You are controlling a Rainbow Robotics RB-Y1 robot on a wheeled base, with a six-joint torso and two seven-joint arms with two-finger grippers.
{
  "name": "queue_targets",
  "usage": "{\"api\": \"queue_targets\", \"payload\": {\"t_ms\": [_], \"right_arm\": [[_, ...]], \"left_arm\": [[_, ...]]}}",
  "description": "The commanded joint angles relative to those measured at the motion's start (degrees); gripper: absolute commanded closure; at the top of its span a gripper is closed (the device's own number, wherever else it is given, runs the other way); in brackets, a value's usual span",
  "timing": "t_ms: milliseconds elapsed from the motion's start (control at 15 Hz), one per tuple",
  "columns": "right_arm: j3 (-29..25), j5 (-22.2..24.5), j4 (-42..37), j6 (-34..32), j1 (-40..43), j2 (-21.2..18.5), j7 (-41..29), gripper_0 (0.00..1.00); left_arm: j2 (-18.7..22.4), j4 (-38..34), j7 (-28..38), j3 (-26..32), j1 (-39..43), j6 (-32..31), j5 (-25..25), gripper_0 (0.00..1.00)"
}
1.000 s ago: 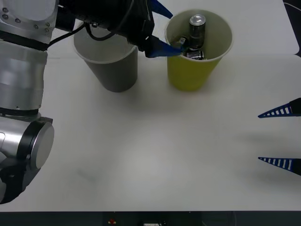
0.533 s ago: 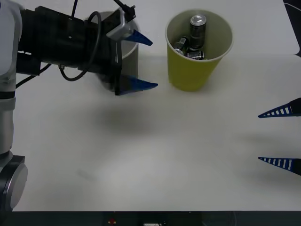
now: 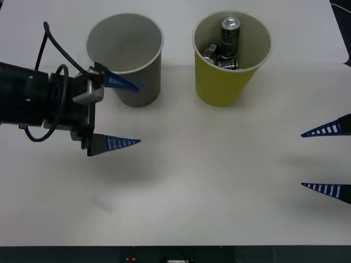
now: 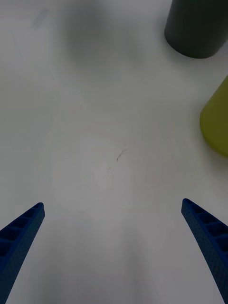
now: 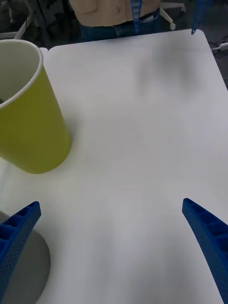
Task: Put the can into the green bin and the plastic bottle into the gray bin
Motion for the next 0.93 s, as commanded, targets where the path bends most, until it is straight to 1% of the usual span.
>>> {"api": "queue_targets", "payload": {"t_ms": [67, 267, 333, 533, 800, 933], "right_arm": [[0.00, 0.00, 0.00, 0.00, 0.00, 0.00, 0.00, 0.00], [0.00, 0.00, 0.00, 0.00, 0.00, 0.00, 0.00, 0.00], [0.00, 0.00, 0.00, 0.00, 0.00, 0.00, 0.00, 0.00], [0.00, 0.00, 0.00, 0.00, 0.00, 0.00, 0.00, 0.00], [0.00, 0.00, 0.00, 0.00, 0.00, 0.00, 0.00, 0.00], [0.00, 0.00, 0.00, 0.00, 0.00, 0.00, 0.00, 0.00]], "left_arm": [[4.13, -0.64, -1.61, 1.74, 5.09, 0.03, 3.36, 0.00], [7.74, -0.55, -3.37, 4.29, 10.01, 0.03, 6.09, 0.00], [8.35, -0.64, -3.98, 4.99, 11.24, 0.03, 6.44, 0.00], [10.11, -0.64, -8.55, 6.31, 14.50, 1.53, 6.44, 0.00], [13.71, -0.55, -10.22, 7.89, 19.77, 3.02, 10.39, 0.00], [14.42, -0.64, -10.84, 8.42, 20.74, 3.02, 10.75, 0.00]]}}
